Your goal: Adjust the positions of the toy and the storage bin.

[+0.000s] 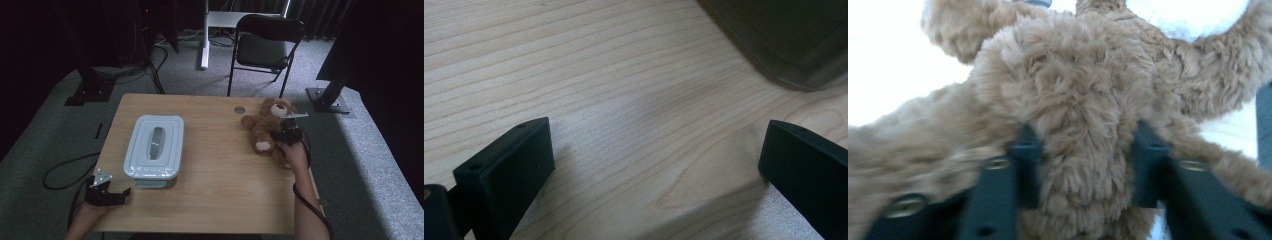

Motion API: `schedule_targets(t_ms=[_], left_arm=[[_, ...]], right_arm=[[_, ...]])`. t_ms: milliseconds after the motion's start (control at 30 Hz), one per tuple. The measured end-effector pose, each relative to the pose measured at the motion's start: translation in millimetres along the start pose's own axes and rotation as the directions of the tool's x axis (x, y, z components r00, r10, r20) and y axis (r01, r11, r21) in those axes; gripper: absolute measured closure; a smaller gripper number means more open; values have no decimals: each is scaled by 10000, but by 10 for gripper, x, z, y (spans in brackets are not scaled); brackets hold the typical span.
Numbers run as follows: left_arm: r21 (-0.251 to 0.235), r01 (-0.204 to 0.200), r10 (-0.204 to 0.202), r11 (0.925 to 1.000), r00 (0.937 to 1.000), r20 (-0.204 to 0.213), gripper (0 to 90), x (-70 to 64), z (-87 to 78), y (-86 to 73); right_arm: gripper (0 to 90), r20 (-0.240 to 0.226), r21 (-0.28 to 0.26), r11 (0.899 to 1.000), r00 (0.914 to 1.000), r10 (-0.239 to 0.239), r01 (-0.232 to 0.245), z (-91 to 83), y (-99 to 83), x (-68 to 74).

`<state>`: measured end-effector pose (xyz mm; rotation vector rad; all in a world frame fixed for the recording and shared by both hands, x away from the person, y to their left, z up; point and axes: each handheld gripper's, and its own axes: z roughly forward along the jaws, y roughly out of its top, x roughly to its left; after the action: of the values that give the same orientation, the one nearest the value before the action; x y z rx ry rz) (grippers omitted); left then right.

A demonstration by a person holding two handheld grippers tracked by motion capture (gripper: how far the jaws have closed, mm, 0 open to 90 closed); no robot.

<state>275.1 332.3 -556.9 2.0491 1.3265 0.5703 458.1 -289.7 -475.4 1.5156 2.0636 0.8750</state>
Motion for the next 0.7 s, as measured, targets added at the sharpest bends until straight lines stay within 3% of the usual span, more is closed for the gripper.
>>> schedule_targets(t_ms=[33,67,100,133,233,267,300,367,400,433,467,500,533,567,600,633,667,700], left_arm=[[-3,5,-5,10000,10000,-4,19,0,0,0],[0,6,-6,10000,10000,-5,19,0,0,0],[0,12,-12,10000,10000,-11,19,0,0,0],[-1,17,-17,10000,10000,-17,19,1,0,0],[2,33,-33,10000,10000,-39,19,-1,0,0],[2,33,-33,10000,10000,-39,19,-1,0,0],[1,38,-38,10000,10000,-47,19,0,0,0],[1,43,-43,10000,10000,-52,19,0,0,0],[-5,48,-48,10000,10000,-57,19,0,0,0],[-9,70,-70,10000,9999,-80,19,2,0,0],[-9,70,-70,10000,9999,-80,19,2,0,0],[-9,76,-76,10000,9999,-85,19,2,0,0],[-9,76,-76,10000,9999,-85,19,2,0,0],[-10,81,-81,10000,9999,-86,19,2,0,0],[-10,81,-81,10000,9999,-86,19,2,0,0],[-10,81,-81,10000,9999,-85,19,2,0,0],[-10,81,-81,10000,9999,-85,19,2,0,0],[-10,80,-80,10000,9999,-86,19,3,0,0]], right_arm=[[427,-246,-151,9982,9980,583,-586,-47,-13,-19],[427,-246,-151,9982,9980,583,-586,-47,-13,-19],[382,-389,-233,9943,9939,1035,-1045,-99,-18,-14],[382,-389,-233,9943,9939,1035,-1045,-99,-18,-14],[380,-471,-685,9779,9798,1945,-1975,-232,-23,22],[380,-471,-685,9779,9798,1945,-1975,-232,-23,22],[322,-516,-843,9672,9704,2359,-2396,-274,-21,49],[249,-642,-726,9559,9578,2803,-2846,-266,-14,77],[249,-642,-726,9559,9578,2803,-2846,-266,-14,77],[170,-540,-652,9439,9457,3205,-3236,-237,-18,121],[170,-540,-652,9439,9457,3205,-3236,-237,-18,121],[135,171,-654,9333,9348,3548,-3530,-194,-27,170],[135,171,-654,9333,9348,3548,-3530,-194,-27,170],[131,557,-704,9234,9227,3814,-3774,-143,-47,194],[131,557,-704,9234,9227,3814,-3774,-143,-47,194],[124,565,-599,9146,9135,4030,-3998,-75,-68,194],[124,565,-599,9146,9135,4030,-3998,-75,-68,194],[110,356,-663,9033,9037,4266,-4238,-19,-95,191]])
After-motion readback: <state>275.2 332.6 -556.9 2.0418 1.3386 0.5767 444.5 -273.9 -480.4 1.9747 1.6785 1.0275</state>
